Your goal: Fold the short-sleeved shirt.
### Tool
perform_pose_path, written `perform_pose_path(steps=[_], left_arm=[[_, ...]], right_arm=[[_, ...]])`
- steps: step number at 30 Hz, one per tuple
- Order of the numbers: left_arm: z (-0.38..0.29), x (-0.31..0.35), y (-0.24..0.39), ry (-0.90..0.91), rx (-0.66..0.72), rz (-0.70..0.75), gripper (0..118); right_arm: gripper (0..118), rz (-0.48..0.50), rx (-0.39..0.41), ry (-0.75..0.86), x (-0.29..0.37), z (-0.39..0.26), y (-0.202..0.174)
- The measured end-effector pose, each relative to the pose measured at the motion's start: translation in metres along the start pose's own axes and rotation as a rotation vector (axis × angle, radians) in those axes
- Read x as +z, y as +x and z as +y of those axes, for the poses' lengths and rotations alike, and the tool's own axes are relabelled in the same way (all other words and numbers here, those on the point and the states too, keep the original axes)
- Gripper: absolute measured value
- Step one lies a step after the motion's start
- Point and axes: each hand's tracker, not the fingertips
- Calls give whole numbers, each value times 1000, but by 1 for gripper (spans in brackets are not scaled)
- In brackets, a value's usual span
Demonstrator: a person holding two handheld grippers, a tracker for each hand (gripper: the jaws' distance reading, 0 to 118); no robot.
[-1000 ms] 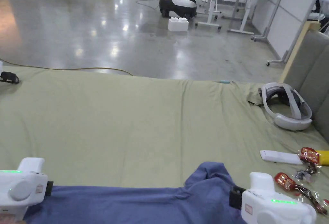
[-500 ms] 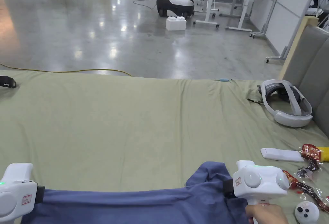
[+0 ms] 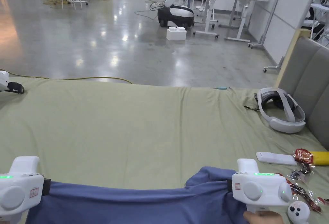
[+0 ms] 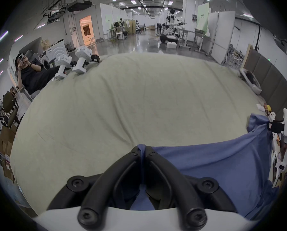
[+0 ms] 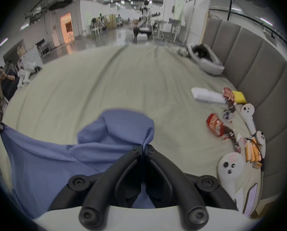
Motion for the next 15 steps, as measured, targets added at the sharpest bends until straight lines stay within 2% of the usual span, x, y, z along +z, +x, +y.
perform_pose_path(steps=[6,15], left_arm=[[13,62,-12,117,30,-44,6],[57,160,-37,297,69,-81,6]], right_arm=[[4,-2,25,211,96,19,2],[4,-3,3,430,210,61,15]])
